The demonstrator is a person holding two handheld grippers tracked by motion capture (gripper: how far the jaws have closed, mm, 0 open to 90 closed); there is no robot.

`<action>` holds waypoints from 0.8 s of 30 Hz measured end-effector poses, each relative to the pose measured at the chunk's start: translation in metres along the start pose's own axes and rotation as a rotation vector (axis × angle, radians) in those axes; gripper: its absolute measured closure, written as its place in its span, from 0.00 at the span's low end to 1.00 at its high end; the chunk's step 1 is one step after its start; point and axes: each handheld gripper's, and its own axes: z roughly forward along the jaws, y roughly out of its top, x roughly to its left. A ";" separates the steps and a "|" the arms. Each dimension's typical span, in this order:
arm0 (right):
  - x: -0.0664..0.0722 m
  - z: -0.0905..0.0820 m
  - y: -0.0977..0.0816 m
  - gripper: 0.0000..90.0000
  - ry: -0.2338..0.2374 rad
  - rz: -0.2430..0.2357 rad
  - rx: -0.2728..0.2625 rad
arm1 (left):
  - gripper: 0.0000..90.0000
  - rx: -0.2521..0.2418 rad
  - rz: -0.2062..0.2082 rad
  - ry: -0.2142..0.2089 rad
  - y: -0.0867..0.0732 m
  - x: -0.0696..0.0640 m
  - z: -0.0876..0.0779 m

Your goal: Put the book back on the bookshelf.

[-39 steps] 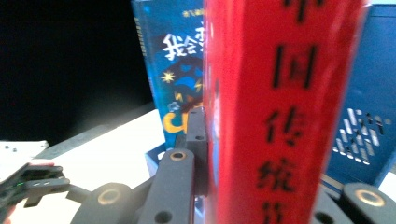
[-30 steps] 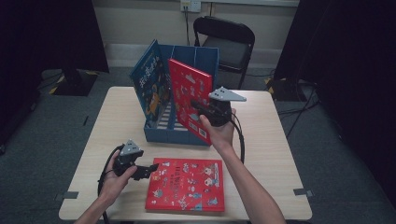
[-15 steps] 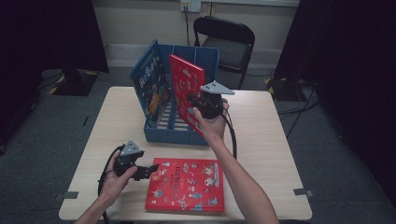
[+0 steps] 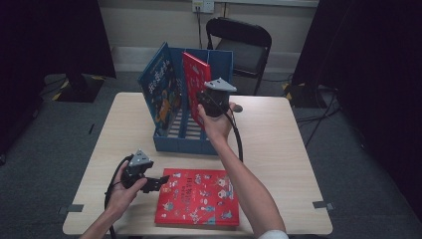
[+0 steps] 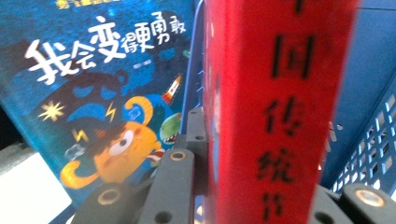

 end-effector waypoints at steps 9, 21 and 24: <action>0.002 0.022 0.003 0.90 -0.060 0.024 0.010 | 0.18 0.004 0.006 0.003 0.000 0.001 0.000; 0.010 0.050 -0.008 0.89 -0.130 0.119 0.018 | 0.18 0.001 0.008 -0.003 0.000 0.000 0.000; 0.014 0.055 -0.013 0.89 -0.150 0.124 0.009 | 0.18 -0.003 0.008 -0.005 0.000 0.000 -0.001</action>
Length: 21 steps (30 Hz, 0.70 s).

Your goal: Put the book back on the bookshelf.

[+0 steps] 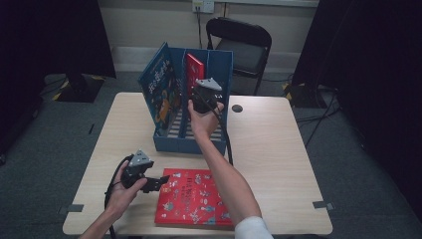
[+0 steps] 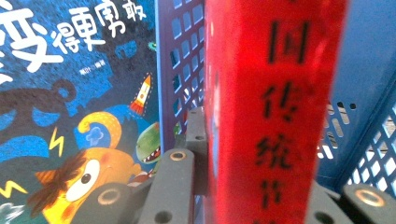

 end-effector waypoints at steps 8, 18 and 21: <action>0.002 0.002 -0.003 0.89 -0.018 0.001 -0.008 | 0.18 0.007 0.012 0.003 0.000 0.000 0.000; 0.005 0.004 -0.005 0.89 -0.022 0.016 -0.047 | 0.18 0.003 0.012 0.001 0.000 0.000 0.001; 0.002 0.007 -0.014 0.89 -0.011 0.032 -0.045 | 0.18 0.005 0.010 -0.005 0.000 -0.001 0.000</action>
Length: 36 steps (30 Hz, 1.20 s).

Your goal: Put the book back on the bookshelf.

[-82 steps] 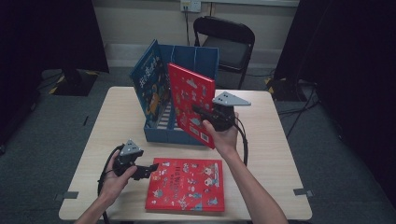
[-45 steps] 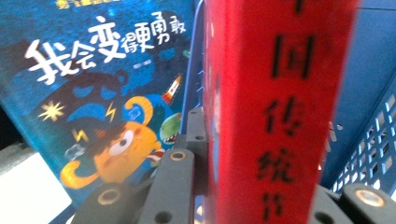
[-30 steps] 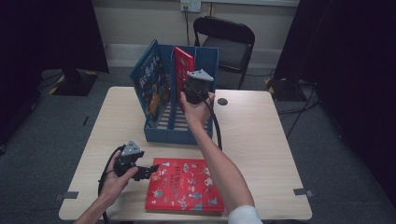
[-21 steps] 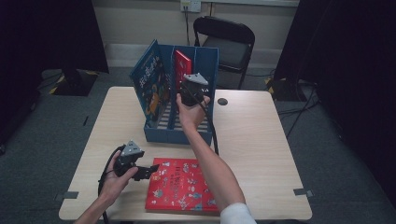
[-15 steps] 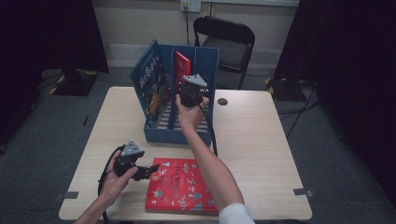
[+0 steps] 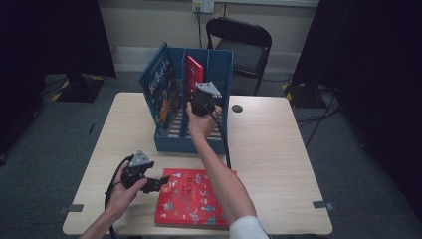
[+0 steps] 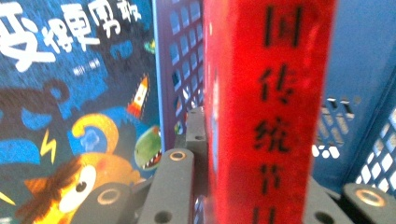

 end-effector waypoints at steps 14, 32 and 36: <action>-0.006 -0.019 -0.030 0.89 0.057 -0.057 0.049 | 0.18 0.003 0.005 0.001 0.000 -0.002 0.003; -0.015 -0.051 -0.051 0.82 0.141 -0.102 0.096 | 0.18 0.006 0.000 0.002 0.000 -0.003 0.004; -0.018 -0.056 -0.048 0.80 0.152 -0.110 0.098 | 0.18 0.004 0.009 0.003 0.000 -0.003 0.004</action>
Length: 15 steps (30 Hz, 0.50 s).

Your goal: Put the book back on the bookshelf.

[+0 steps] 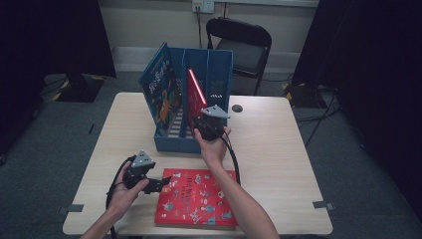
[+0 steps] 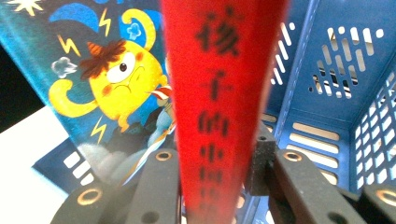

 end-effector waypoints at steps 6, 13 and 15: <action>-0.002 -0.011 -0.002 0.79 0.037 -0.008 0.015 | 0.18 0.000 0.000 0.000 0.000 0.000 0.000; -0.004 -0.023 -0.013 0.80 0.070 -0.025 0.045 | 0.18 0.009 -0.003 -0.004 0.000 0.000 0.001; -0.004 -0.024 -0.019 0.80 0.075 -0.026 0.055 | 0.18 0.006 -0.002 -0.010 0.000 -0.001 0.001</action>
